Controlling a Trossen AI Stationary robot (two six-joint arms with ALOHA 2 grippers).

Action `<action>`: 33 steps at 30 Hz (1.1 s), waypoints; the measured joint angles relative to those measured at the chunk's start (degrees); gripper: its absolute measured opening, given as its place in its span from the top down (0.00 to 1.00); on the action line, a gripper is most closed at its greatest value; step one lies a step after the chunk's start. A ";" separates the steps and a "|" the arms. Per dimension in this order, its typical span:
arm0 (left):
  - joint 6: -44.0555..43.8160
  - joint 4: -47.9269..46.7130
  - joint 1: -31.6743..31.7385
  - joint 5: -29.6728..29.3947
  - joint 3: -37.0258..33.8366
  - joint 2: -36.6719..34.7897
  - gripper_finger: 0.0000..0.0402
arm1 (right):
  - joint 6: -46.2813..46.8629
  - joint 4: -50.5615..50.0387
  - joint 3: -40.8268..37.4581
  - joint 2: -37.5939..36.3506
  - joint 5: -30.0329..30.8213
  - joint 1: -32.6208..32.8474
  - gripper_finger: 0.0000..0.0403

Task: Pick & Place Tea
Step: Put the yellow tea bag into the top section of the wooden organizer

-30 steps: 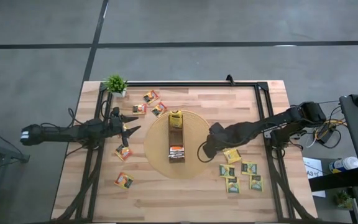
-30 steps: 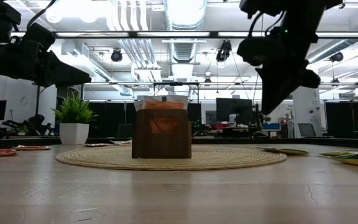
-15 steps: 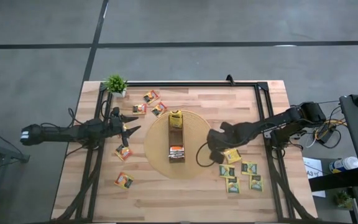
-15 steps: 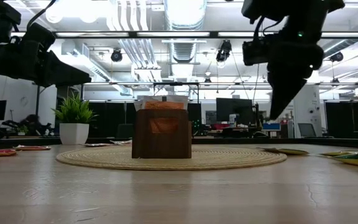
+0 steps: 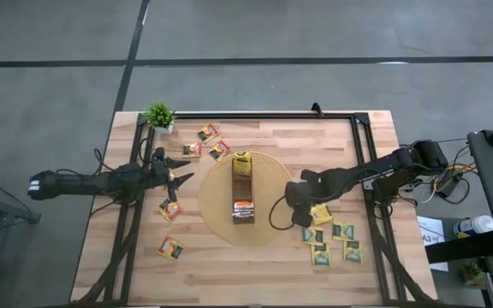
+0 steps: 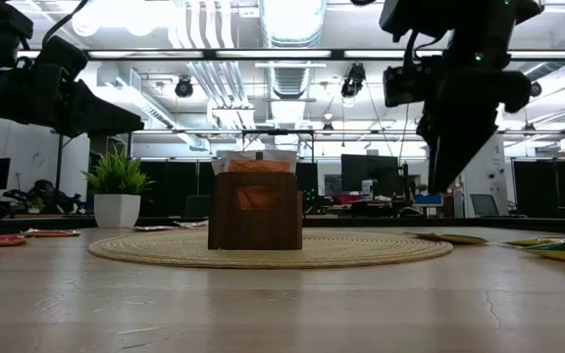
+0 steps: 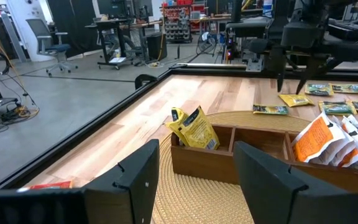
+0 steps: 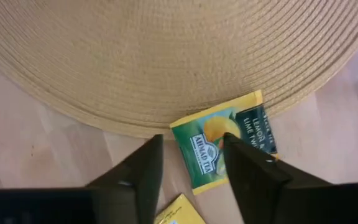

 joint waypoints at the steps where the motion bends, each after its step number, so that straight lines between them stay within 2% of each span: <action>1: -0.01 0.00 0.00 0.00 0.01 0.00 0.50 | -0.16 0.05 -0.36 0.14 -0.02 0.14 0.56; 4: 0.00 0.00 0.00 0.00 0.02 0.01 0.50 | -2.57 -0.27 -0.80 1.13 0.75 0.22 0.50; 8: -0.01 0.00 0.00 0.02 0.01 0.10 0.50 | -3.79 0.09 -1.90 2.65 0.83 0.22 0.46; 17: -0.02 0.02 0.04 0.00 0.00 0.43 0.50 | -4.48 1.95 -5.32 9.14 2.30 0.25 0.48; 21: -0.02 0.02 0.02 0.00 0.02 0.43 0.50 | -4.91 2.33 -5.18 10.25 1.93 0.29 0.58; 26: 0.00 0.02 0.02 0.00 0.01 0.45 0.50 | -5.03 1.97 -4.64 8.00 1.26 0.33 0.82; 28: 0.00 0.02 0.02 0.00 0.00 0.45 0.50 | -5.30 1.34 -4.26 7.10 2.71 0.30 0.93; 33: 0.00 0.02 0.02 0.00 0.00 0.45 0.50 | -6.35 0.74 -0.78 5.59 9.02 1.69 0.96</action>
